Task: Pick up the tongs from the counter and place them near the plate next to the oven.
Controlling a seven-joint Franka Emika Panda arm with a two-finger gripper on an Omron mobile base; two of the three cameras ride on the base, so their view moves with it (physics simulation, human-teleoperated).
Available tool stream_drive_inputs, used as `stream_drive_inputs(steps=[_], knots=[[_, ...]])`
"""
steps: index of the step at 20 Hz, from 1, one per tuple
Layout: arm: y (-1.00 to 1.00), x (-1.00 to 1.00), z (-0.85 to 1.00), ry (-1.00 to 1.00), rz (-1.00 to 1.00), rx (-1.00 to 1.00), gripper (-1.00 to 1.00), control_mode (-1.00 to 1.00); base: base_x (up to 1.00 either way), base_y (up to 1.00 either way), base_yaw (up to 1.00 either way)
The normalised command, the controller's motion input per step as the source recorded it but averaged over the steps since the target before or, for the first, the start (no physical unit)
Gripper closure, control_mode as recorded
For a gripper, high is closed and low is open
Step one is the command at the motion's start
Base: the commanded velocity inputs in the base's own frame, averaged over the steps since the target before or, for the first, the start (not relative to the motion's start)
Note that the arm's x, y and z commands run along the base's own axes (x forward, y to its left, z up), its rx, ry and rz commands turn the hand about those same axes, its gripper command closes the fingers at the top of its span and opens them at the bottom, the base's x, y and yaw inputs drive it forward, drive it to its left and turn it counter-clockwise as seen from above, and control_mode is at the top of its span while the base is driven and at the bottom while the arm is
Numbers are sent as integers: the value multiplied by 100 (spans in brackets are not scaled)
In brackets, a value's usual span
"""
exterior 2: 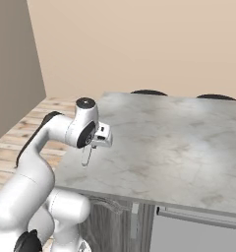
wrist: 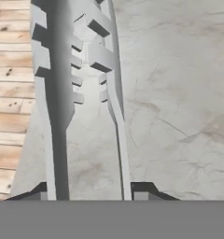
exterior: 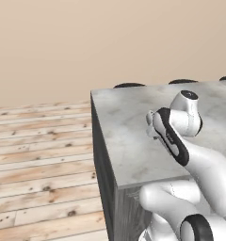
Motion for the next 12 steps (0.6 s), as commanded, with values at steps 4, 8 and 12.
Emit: stream_drive_inputs(steps=[4,8,12], knots=[[-6,-50,23,0,0,0,100,-100,0,0,0],[-2,-35,9,0,0,0,100,100,-16,-2,0],[0,0,0,0,0,0,100,100,-73,-12,0]])
